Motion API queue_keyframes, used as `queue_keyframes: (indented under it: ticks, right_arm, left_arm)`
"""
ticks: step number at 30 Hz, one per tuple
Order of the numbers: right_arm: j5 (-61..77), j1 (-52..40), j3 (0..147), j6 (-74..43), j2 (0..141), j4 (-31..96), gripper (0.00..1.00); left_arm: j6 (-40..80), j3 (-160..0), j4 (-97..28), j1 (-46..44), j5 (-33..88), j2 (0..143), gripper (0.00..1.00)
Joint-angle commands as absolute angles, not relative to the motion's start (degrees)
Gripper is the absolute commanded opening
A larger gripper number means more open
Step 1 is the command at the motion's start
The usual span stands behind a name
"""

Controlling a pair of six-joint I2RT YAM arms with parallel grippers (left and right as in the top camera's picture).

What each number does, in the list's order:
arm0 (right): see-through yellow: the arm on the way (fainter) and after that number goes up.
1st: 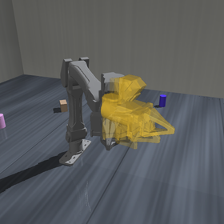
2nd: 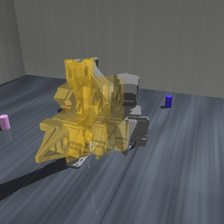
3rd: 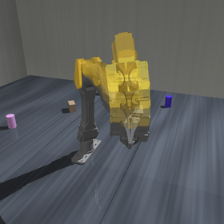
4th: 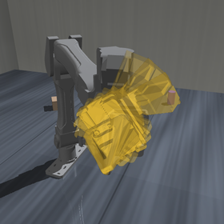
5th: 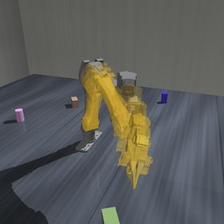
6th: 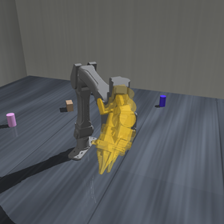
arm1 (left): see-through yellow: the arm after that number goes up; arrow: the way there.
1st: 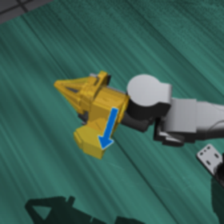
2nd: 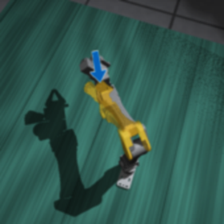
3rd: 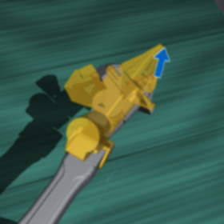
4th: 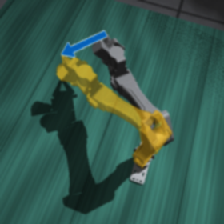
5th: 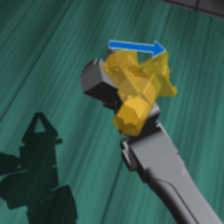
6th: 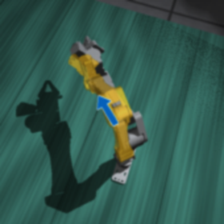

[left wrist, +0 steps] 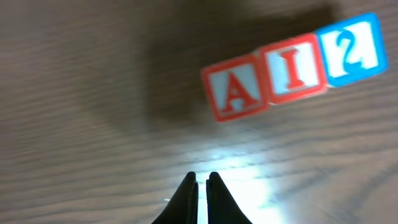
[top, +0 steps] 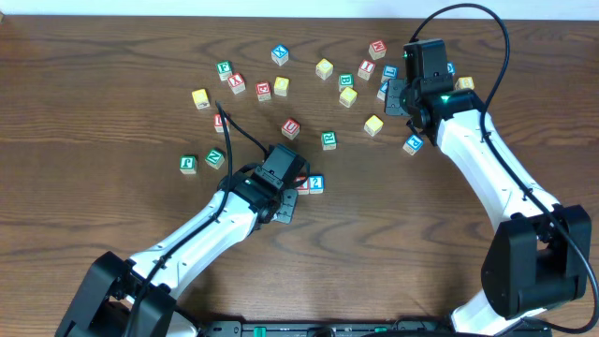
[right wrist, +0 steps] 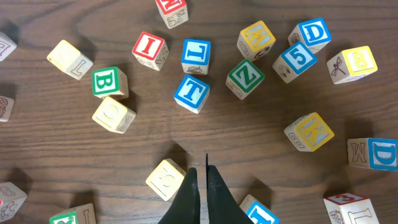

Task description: Spell out AI2

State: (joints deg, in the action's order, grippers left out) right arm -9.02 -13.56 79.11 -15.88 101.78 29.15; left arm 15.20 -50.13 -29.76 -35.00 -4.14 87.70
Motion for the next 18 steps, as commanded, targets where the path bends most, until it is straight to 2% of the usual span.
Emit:
queue_keyframes:
  ticks: [1,9,18]
  right_arm:
    - [-9.54,-13.32,80.14,-15.14,100.77,29.47,0.01]
    - [-9.54,-13.32,80.14,-15.16,100.77,29.58,0.01]
    - [-9.54,-13.32,80.14,-15.16,100.77,29.65,0.01]
  left_arm:
    - [16.67,-49.71,-29.95,-33.91,-9.15,87.0,0.08]
    - [17.69,-49.71,-28.14,-28.27,-9.08,87.02,0.08]
    - [17.72,-49.71,-23.73,-28.14,-9.02,87.7,0.08]
